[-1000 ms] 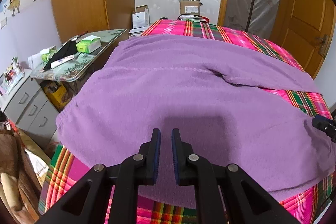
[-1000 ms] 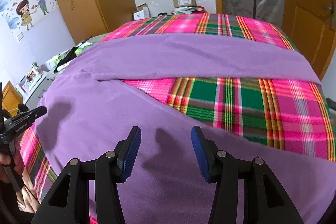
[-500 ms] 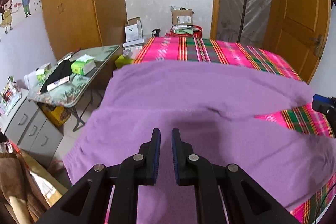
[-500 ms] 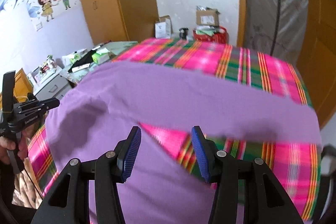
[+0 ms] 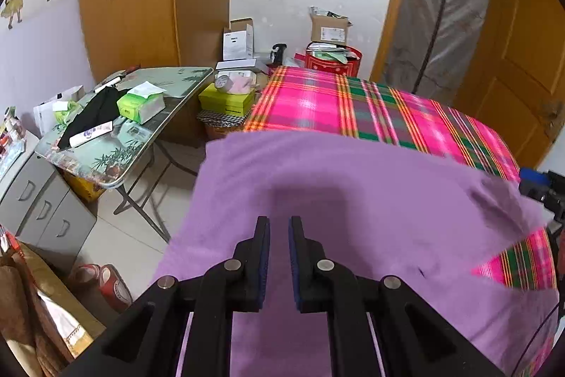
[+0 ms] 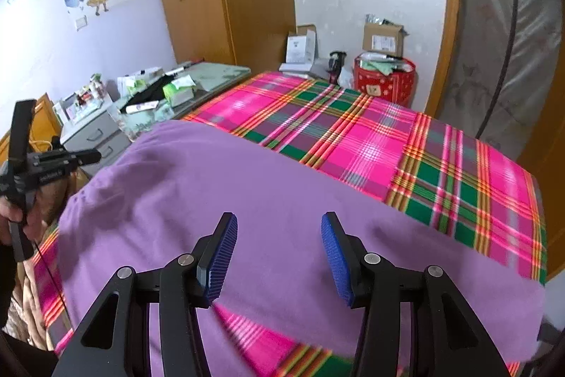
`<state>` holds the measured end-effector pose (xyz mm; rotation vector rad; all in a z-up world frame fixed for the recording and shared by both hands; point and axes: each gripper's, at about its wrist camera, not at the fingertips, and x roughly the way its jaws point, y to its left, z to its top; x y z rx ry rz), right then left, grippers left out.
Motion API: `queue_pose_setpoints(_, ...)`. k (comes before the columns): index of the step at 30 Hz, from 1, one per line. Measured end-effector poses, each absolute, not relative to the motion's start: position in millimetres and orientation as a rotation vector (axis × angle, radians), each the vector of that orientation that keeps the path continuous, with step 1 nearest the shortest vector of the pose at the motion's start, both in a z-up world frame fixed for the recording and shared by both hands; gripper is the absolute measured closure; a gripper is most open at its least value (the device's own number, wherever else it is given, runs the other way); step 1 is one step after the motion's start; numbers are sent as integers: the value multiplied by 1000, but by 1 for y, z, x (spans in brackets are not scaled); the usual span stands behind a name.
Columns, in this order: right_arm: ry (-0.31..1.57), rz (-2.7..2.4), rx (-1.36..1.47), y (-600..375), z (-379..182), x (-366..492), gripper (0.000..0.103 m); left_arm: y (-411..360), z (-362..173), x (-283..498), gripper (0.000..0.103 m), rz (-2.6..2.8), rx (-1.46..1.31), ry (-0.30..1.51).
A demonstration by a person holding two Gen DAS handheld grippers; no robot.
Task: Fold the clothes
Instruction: 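Close both grippers on the lilac garment's hem edge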
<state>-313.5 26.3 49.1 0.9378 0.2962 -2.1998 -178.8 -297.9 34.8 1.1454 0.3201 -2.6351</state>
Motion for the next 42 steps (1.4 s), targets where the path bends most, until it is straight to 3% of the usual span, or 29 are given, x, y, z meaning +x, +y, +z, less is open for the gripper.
queue_pose_setpoints(9, 381, -2065, 962, -9, 31, -369, 51, -354, 29, -239, 93, -2641, 1190, 401)
queue_pose_setpoints(17, 486, -1976, 974, -22, 6, -394, 51, -407, -7, -264, 92, -2562, 1256, 483)
queue_pose_setpoints(22, 498, -1946, 990, -27, -9, -409, 51, -424, -20, -272, 84, -2550, 1251, 554)
queue_pose_setpoints(35, 384, -1895, 1051, -35, -24, -446, 51, -432, -45, -303, 82, -2531, 1335, 573)
queue_pose_setpoints(42, 461, -1856, 1081, -39, -38, -449, 52, -431, -48, -305, 83, -2535, 1331, 571)
